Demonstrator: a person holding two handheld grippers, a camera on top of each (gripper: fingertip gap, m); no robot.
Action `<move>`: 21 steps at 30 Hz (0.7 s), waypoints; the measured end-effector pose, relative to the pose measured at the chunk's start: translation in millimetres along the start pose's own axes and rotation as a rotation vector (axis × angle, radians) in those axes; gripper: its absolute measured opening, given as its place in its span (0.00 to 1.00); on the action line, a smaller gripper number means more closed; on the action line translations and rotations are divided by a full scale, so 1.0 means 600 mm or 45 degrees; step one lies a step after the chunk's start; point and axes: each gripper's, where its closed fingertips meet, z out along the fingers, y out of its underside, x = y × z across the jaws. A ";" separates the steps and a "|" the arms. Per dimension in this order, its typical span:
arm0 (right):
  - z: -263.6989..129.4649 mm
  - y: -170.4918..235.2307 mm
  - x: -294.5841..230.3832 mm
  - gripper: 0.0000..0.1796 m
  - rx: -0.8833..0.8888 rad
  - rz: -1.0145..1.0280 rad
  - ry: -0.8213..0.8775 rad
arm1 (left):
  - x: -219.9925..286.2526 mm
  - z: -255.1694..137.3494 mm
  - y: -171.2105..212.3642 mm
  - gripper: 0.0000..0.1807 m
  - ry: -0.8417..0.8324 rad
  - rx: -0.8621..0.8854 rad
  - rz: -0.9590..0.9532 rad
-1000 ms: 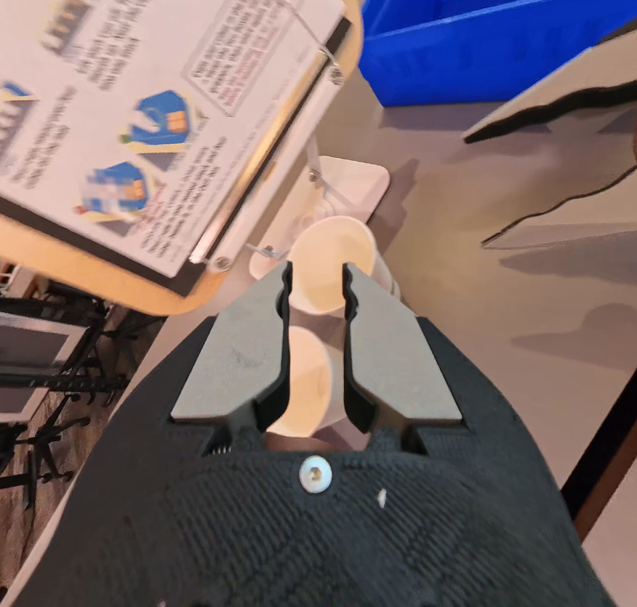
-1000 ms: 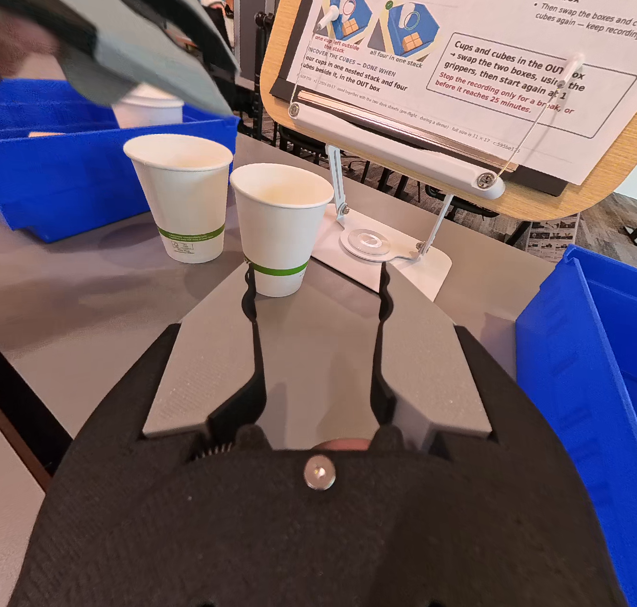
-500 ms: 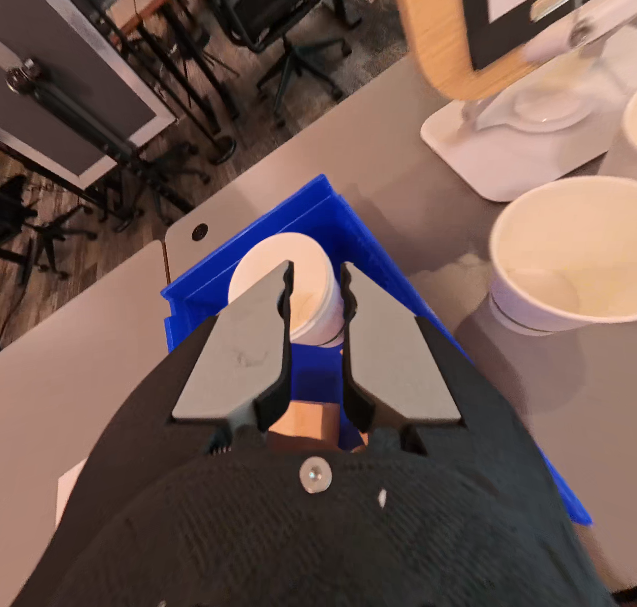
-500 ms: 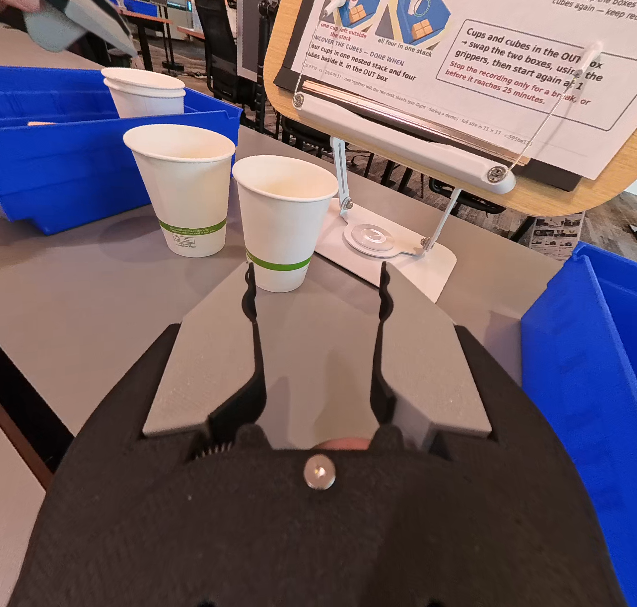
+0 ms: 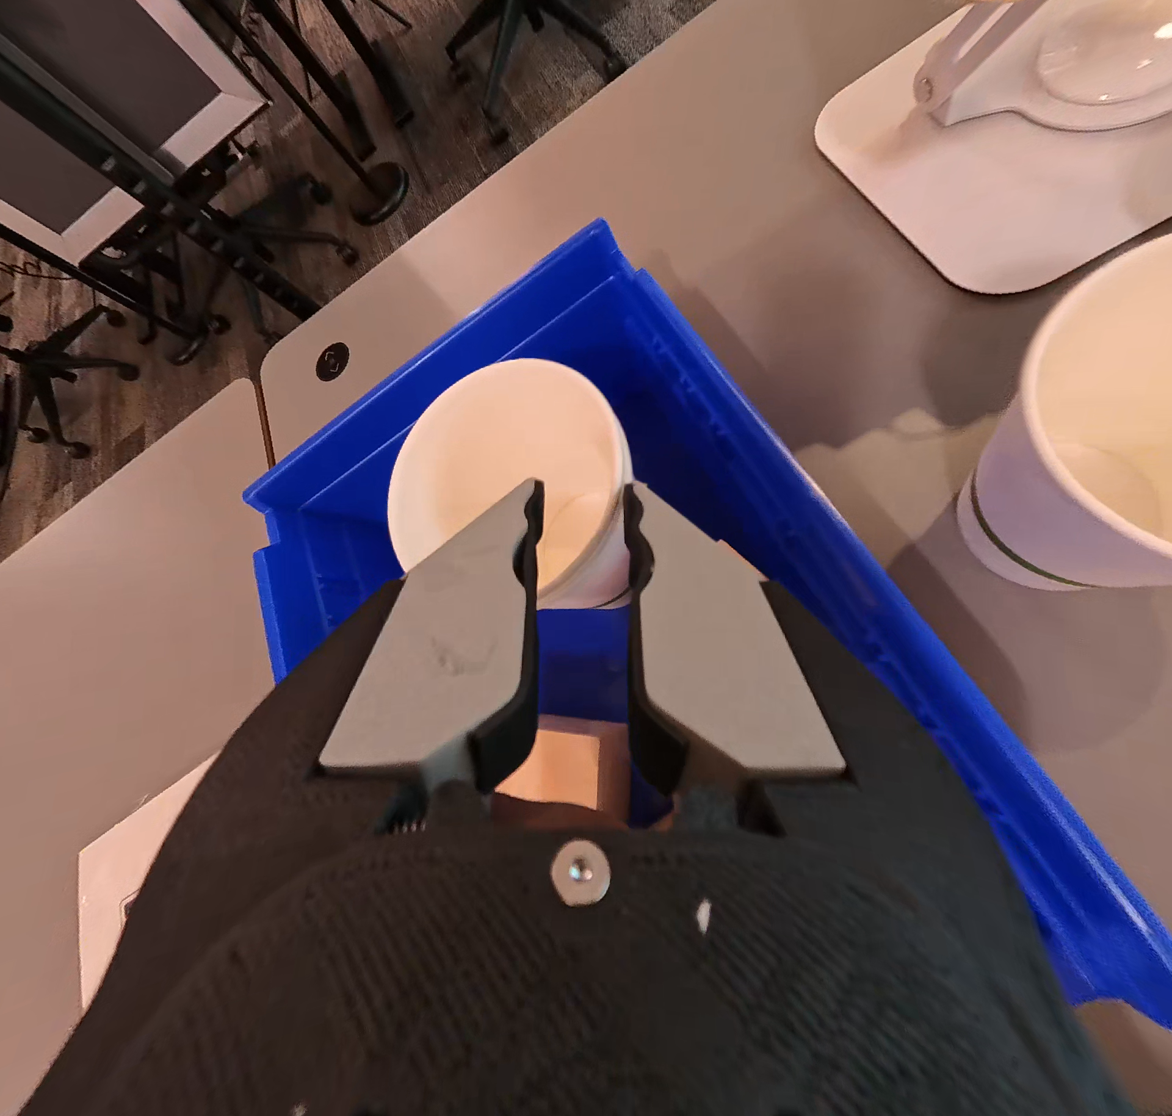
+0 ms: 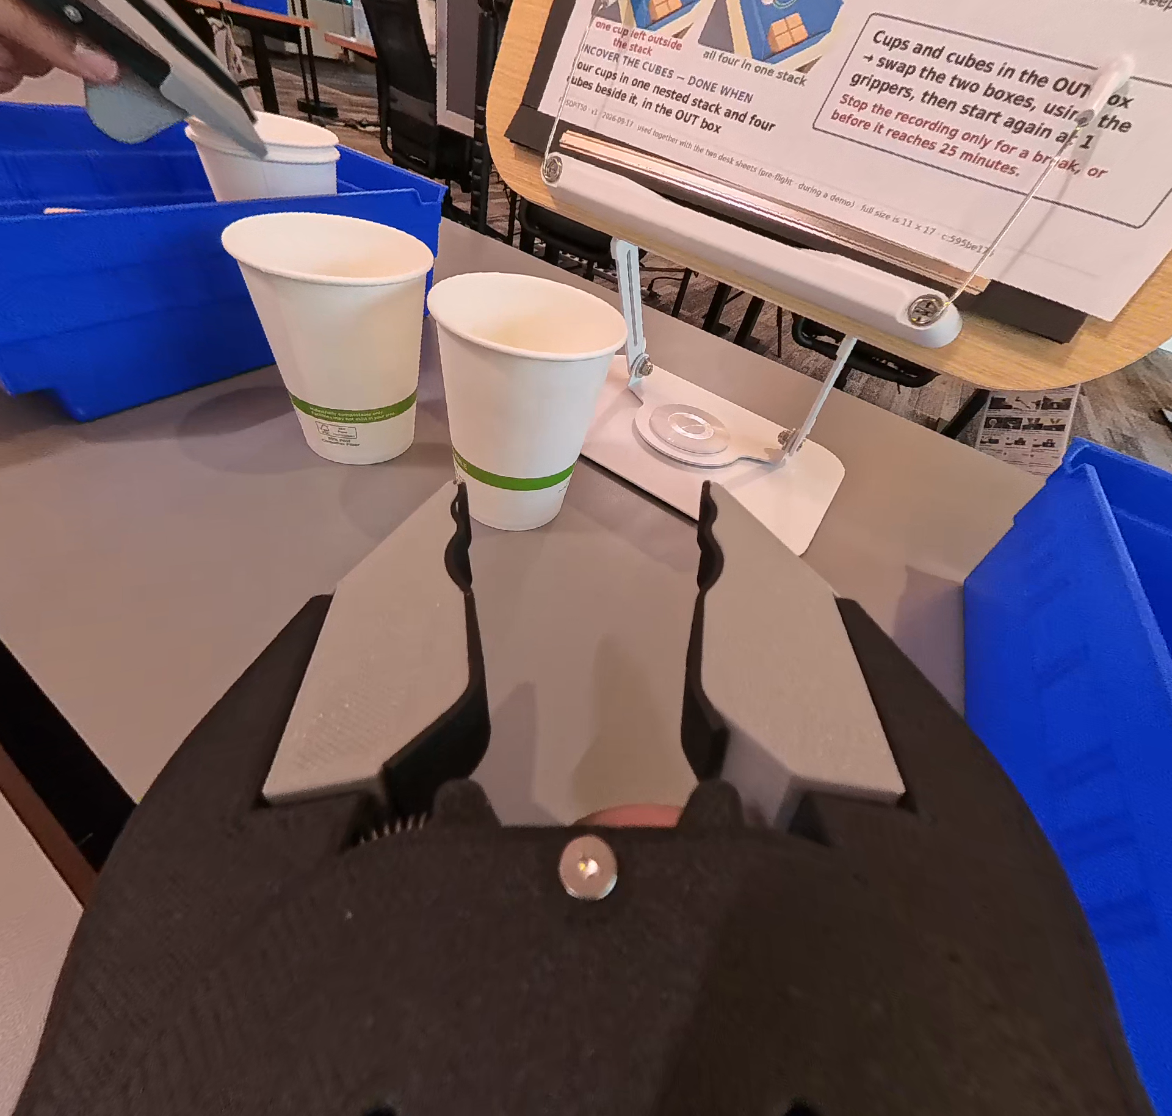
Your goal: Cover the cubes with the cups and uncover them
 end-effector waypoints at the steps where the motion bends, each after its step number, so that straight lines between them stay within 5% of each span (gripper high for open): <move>1: 0.000 0.000 0.000 0.39 -0.001 0.000 0.000 | 0.000 0.001 0.001 0.13 0.002 0.002 -0.004; 7: 0.000 0.000 0.001 0.39 0.001 0.005 0.000 | 0.004 0.000 -0.002 0.01 0.021 0.018 -0.005; 21: 0.002 0.003 -0.002 0.39 -0.009 0.005 -0.006 | -0.001 -0.011 -0.024 0.01 -0.003 0.088 -0.015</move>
